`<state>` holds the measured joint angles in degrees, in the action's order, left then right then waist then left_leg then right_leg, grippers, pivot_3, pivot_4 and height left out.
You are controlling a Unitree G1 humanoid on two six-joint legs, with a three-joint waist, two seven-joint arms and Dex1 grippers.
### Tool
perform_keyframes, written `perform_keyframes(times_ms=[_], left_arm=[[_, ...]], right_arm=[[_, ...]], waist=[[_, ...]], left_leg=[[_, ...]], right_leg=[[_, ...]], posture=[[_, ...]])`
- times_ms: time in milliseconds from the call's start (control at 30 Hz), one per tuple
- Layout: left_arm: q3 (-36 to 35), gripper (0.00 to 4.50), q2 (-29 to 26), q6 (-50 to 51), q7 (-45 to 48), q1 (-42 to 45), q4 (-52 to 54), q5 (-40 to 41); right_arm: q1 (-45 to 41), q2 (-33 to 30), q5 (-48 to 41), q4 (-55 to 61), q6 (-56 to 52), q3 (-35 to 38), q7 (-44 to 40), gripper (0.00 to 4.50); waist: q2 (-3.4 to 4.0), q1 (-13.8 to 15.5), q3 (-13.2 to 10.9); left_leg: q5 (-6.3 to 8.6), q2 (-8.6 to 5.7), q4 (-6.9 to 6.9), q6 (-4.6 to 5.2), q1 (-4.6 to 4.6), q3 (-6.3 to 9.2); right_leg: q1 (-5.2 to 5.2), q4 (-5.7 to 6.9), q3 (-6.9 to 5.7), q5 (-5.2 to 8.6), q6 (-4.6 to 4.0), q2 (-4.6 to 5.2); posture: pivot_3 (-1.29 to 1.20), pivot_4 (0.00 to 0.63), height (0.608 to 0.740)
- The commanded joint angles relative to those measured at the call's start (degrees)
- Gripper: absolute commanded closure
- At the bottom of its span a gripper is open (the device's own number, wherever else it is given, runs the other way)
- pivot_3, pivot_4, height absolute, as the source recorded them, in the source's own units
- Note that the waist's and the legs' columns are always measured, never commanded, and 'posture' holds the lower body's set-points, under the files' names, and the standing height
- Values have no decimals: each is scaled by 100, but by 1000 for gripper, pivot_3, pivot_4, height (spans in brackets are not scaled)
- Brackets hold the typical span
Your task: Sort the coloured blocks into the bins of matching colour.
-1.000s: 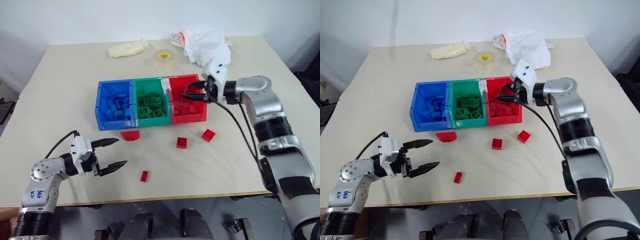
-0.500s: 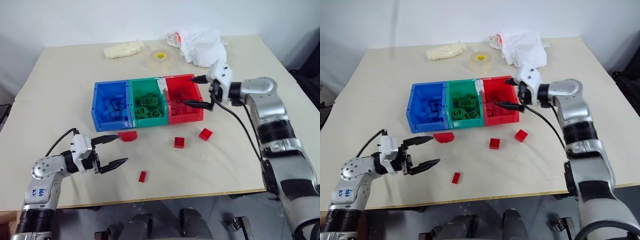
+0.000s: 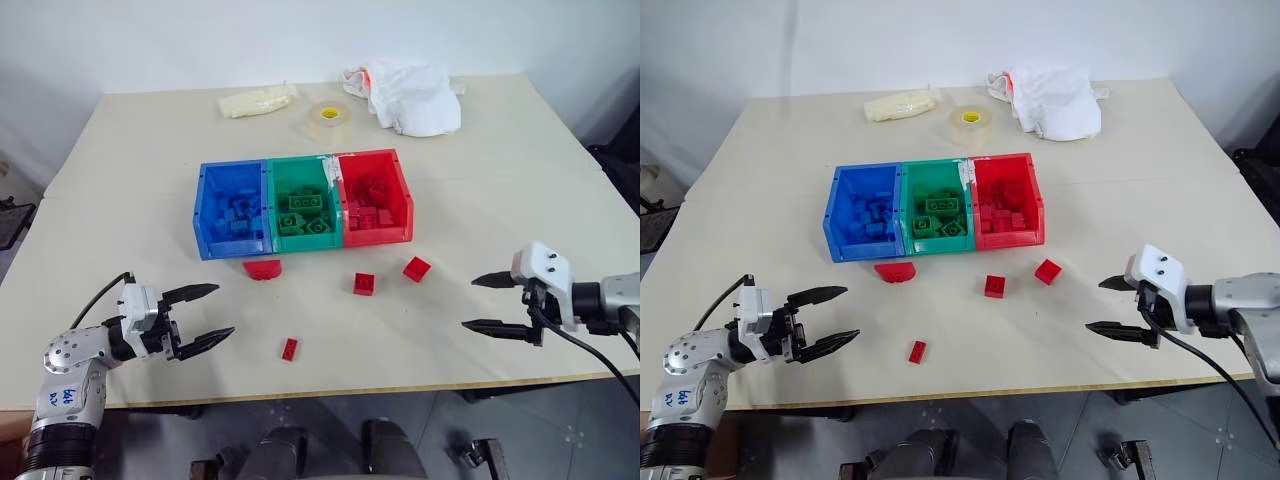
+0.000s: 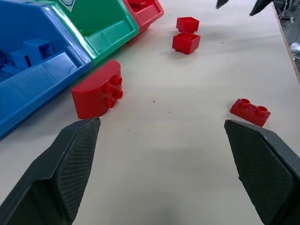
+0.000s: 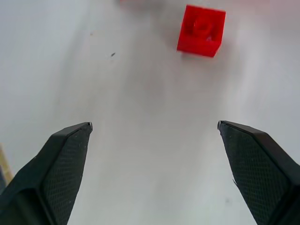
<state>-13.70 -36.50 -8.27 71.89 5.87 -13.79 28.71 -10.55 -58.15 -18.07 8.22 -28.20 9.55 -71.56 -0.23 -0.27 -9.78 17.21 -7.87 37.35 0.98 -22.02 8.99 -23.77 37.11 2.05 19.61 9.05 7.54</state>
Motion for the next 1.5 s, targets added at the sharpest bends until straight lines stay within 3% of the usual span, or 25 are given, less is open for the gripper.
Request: perform_keyframes(times_ms=[33, 467, 567, 800, 1133, 1400, 1500], left_arm=[[-116, 0, -71, -67, 1, 45, 84, 27], [-186, 0, -18, 44, -286, -421, 750, 106], [-209, 0, 9, 78, -377, -575, 956, 122], [-247, 0, 28, 139, -514, -793, 1217, 158], [-268, 0, 6, 178, -567, -805, 1282, 201], [-253, 0, 34, 180, -622, -740, 1261, 161], [-243, 0, 62, 157, -677, -683, 1245, 130]], right_arm=[[-286, 85, -97, 162, -31, -62, 208, 12], [-1837, 1372, 520, -1478, 676, -1313, 743, 12], [-1971, 1558, 586, -1728, 867, -1413, 726, 594], [-1970, 1604, 587, -1704, 944, -1348, 756, 3043], [-2616, 1667, 180, -1035, 516, -1043, 889, 3080], [-4387, 2502, 629, -2915, 1190, -1432, 1060, 3080], [-5091, 2914, 1058, -4378, 1919, -1574, 1377, 2050]], waist=[[0, 10, 0], [-3, 5, 0], [-3, 3, 0], [-3, 11, 0], [-2, -15, 0], [-3, -63, 0], [-3, -94, 0]], left_leg=[[0, 0, -2, 0, 0, 1], [6, 0, -7, 5, -3, 4], [7, 2, -8, 4, -3, 4], [7, 1, -10, 4, -3, 6], [8, 5, -12, 2, -3, 3], [8, 7, -12, 1, -3, 3], [8, 4, -15, 2, -3, 7]], right_leg=[[0, 0, 0, 0, 0, 0], [-3, -11, -13, -3, 6, 1], [-5, -9, -13, -4, 5, 1], [-6, -10, -16, -4, 5, -1], [-9, -9, -13, -4, 4, -1], [-10, -9, -15, -6, 1, -2], [-11, -6, -23, -6, 1, -1]], posture=[[0, 150, 740], [0, 150, 740], [0, 150, 740], [0, 150, 740], [0, 150, 740], [0, 150, 740], [0, 150, 740]])
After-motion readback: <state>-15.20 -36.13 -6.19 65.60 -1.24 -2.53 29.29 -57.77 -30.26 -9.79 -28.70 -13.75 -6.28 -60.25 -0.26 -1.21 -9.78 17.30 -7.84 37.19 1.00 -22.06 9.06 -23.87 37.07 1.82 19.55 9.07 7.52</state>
